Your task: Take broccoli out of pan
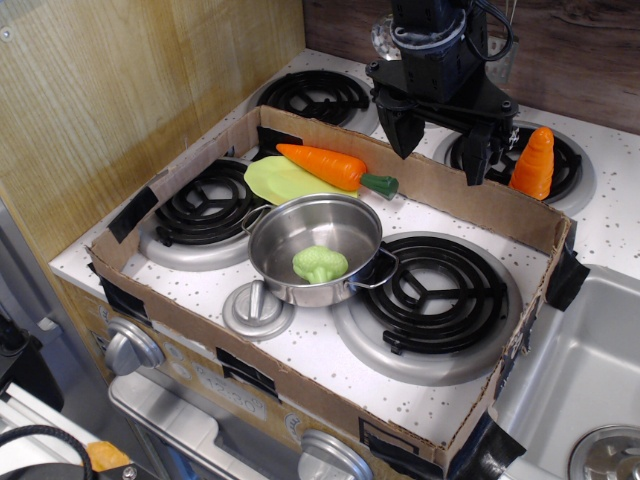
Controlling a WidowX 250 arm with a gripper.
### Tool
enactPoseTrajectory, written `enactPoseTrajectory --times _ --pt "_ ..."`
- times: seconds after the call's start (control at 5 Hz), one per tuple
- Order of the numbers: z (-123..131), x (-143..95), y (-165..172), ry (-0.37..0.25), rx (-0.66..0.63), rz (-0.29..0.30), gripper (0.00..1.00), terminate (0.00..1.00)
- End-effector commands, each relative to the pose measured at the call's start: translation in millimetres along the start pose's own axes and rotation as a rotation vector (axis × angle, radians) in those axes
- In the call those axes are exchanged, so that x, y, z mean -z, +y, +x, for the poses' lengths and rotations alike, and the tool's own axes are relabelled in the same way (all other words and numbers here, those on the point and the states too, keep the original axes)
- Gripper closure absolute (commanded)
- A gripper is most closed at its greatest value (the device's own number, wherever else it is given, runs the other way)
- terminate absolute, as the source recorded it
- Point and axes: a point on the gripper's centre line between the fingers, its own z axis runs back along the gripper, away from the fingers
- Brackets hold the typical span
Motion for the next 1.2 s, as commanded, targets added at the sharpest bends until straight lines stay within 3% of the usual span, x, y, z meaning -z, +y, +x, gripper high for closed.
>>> enactPoseTrajectory --times 0.0,0.2,0.4,0.6,0.8,1.0 --pt "0.0 0.0 0.0 0.000 0.000 0.000 0.00 0.00" --pt "-14.3 -20.0 10.3 -0.068 -0.022 0.097 0.00 0.00" --pt "-28.0 -43.1 21.3 -0.051 -0.082 0.146 0.00 0.00" --pt "-38.9 -67.8 28.7 -0.007 -0.223 0.207 0.00 0.00" --pt "-48.3 -69.6 31.9 0.022 -0.406 0.216 0.00 0.00" --pt "-57.0 -57.7 32.9 -0.006 -0.543 0.302 0.00 0.00"
